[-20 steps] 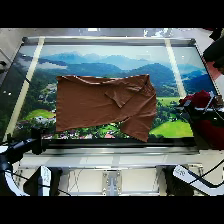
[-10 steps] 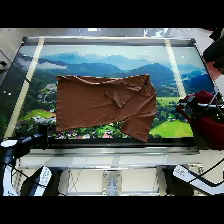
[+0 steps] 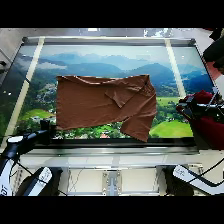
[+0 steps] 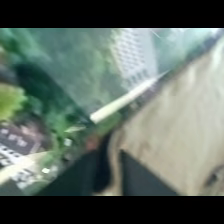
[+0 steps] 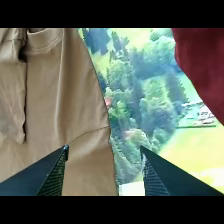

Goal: Fold the shirts.

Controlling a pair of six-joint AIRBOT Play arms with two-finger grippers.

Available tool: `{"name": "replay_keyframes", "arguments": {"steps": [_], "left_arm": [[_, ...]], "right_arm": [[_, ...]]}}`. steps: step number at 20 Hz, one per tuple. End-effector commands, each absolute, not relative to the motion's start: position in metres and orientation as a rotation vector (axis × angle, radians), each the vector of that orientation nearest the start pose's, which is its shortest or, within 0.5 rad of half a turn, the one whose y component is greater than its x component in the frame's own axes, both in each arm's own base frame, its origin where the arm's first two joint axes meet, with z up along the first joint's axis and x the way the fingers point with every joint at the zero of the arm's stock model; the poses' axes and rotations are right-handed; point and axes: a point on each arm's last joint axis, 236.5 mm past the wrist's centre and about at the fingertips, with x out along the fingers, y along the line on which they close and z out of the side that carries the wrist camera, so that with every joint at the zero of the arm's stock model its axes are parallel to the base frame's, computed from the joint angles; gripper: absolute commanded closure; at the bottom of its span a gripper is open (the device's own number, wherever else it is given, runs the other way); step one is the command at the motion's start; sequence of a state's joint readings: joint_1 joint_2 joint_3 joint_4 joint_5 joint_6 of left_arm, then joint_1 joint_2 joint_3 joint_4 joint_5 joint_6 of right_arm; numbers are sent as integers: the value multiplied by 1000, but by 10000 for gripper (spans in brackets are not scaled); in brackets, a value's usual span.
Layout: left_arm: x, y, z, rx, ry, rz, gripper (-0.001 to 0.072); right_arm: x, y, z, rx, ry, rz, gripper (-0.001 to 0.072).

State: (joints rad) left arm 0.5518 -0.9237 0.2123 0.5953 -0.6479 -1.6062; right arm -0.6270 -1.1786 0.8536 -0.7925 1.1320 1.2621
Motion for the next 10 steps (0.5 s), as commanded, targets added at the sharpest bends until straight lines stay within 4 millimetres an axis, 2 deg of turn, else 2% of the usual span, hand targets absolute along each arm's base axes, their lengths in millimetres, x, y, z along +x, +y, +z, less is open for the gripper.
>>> {"name": "replay_keyframes", "arguments": {"steps": [1,3,5,6,7,8,10], "left_arm": [[271,21,-114,-1385,920,467,671],[271,13,-115,-1356,944,437,671],[272,5,-114,-1353,959,415,663],[272,1,-114,-1336,969,398,622],[272,-2,-114,-1308,977,374,479],[273,-4,-114,-1304,979,368,412],[275,-3,-112,-1320,963,372,413]], "right_arm": [[345,-45,-7,853,1093,46,199],[339,-29,-29,792,1153,50,199],[334,-27,-50,797,1198,-7,198],[332,-25,-56,821,1215,-10,198],[331,-21,-60,844,1233,-1,198],[330,-14,-63,878,1254,17,198],[332,-4,-76,904,1290,31,198]]}}
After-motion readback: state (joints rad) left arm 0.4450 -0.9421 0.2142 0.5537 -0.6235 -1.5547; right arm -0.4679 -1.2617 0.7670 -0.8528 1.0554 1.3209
